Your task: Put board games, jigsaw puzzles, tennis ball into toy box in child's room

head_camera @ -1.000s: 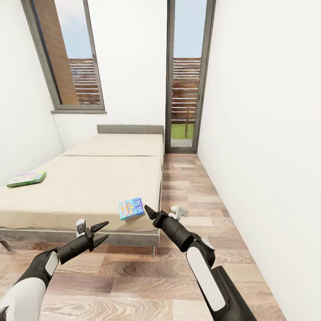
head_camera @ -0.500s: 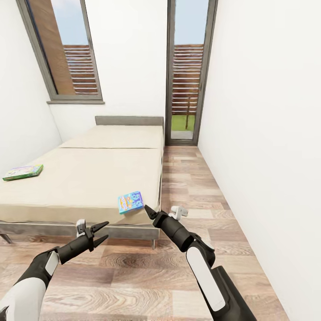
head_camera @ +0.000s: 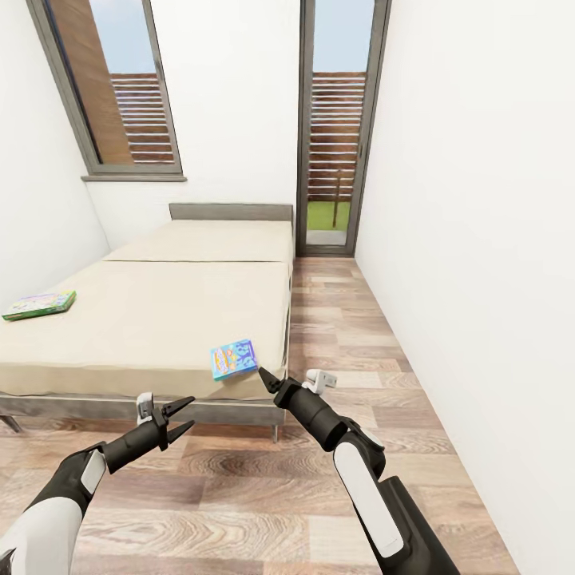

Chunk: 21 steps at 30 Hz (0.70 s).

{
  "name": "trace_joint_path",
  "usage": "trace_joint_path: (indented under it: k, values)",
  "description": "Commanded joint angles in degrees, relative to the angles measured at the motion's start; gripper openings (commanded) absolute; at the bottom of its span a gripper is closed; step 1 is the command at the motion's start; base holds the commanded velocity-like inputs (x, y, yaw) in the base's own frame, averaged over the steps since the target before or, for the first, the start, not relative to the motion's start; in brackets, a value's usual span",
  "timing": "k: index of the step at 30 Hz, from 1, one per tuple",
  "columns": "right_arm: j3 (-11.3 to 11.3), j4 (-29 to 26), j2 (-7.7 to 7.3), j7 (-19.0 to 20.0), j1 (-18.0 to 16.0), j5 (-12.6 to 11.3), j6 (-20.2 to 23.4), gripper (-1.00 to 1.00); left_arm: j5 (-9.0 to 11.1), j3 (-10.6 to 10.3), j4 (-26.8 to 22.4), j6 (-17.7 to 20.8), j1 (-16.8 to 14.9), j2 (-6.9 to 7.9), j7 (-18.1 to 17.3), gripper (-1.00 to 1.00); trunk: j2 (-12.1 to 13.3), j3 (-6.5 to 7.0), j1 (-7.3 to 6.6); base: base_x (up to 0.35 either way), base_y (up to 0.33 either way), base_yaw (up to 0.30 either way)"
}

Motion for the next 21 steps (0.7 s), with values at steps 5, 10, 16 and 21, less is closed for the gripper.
trace_joint_path:
  k: [5, 10, 16, 21]
  values:
    - [-0.1, 0.0, 0.02, 0.0, 0.0, -0.3, 0.2, 1.00, -0.5, 0.3, 0.0, 0.5, -0.1, -0.04, -0.3, 1.00, 0.0, -0.05, -0.01, 0.013, -0.006, 0.000]
    - [-0.1, 0.0, 0.02, 0.0, 0.0, -0.3, 0.2, 1.00, -0.5, 0.3, 0.0, 0.3, -0.1, -0.05, 0.1, 1.00, 0.0, -0.05, -0.01, 0.120, -0.128, 0.000]
    - [-0.1, 0.0, 0.02, 0.0, 0.0, -0.3, 0.2, 1.00, -0.5, 0.2, 0.0, 0.2, -0.1, -0.04, 0.3, 1.00, 0.0, -0.05, -0.01, 0.076, -0.084, 0.000]
    - [-0.1, 0.0, 0.02, 0.0, 0.0, -0.3, 0.2, 1.00, -0.4, 0.2, 0.0, 0.1, -0.1, -0.07, 0.4, 1.00, 0.0, -0.05, -0.01, 0.015, -0.016, 0.000]
